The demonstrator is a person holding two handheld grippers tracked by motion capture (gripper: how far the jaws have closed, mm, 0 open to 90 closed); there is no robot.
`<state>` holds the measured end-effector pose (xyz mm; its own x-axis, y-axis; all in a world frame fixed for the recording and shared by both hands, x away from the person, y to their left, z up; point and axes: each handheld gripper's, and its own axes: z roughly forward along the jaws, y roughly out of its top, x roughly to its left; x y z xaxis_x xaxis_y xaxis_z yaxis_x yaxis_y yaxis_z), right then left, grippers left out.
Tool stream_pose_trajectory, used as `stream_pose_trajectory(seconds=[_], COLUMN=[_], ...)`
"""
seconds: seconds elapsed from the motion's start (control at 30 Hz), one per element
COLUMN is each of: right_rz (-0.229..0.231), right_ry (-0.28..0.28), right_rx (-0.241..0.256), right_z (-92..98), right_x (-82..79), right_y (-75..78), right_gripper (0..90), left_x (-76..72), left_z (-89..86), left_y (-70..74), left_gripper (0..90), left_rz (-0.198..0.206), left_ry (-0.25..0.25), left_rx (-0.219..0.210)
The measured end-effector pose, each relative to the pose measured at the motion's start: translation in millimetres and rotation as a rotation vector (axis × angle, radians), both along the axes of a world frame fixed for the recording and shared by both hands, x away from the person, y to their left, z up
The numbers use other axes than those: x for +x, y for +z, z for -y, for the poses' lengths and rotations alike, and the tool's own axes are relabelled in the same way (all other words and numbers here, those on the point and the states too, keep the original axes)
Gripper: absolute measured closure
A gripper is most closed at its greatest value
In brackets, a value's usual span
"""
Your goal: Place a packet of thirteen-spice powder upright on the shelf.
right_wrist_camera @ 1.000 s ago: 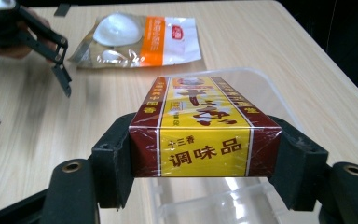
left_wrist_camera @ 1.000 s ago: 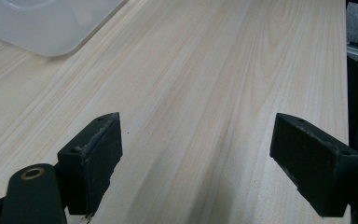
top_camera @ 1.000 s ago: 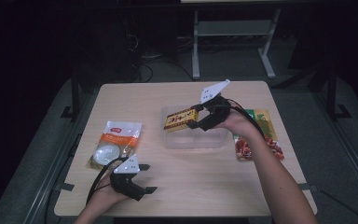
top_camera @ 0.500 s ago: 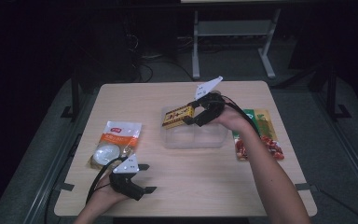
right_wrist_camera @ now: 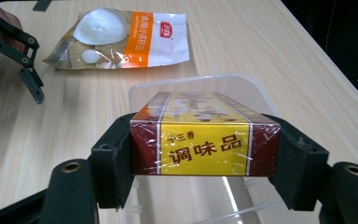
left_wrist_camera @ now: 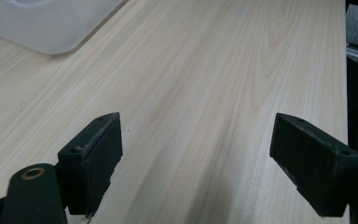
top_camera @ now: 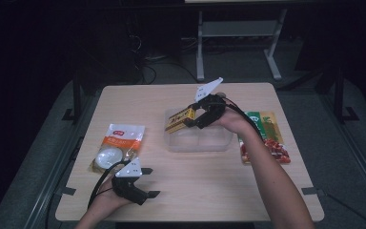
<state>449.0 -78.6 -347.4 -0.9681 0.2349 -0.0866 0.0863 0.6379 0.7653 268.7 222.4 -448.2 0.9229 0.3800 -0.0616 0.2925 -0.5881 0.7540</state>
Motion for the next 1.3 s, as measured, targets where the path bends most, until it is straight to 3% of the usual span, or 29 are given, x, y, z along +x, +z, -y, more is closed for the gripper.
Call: stream_pose_trajectory(seconds=[0.6,0.83,0.93,0.97,1.13,1.3], right_rz=[0.017,-0.006,-0.023,-0.003,-0.006,-0.031], right_ry=[0.038,0.052,0.055,0.069,0.082,0.083], right_rx=[0.010,0.048,0.054,0.051,0.053,0.063], right_z=[-26.4,-33.5,-38.5,-40.8,-52.3,-60.6], right_x=[10.3,14.7,15.7,18.7,23.1,24.9], right_y=[11.2,10.6,10.0,9.7,10.1,4.8], right_gripper=[31.6,31.6,31.6,31.6,31.6,31.5], left_x=[-0.2,0.1,0.1,0.2,0.0,-0.1], left_z=[-0.3,-0.2,0.1,0.0,-0.2,-0.2], left_y=[0.5,0.1,-0.5,-0.5,-0.7,-0.8], left_gripper=[16.5,16.5,16.4,16.4,16.4,16.4], left_rz=[-0.003,-0.010,-0.012,-0.013,-0.018,-0.020], left_ry=[-0.001,-0.002,0.000,0.001,0.002,0.002], left_rx=[-0.001,-0.006,-0.013,-0.015,-0.017,-0.020])
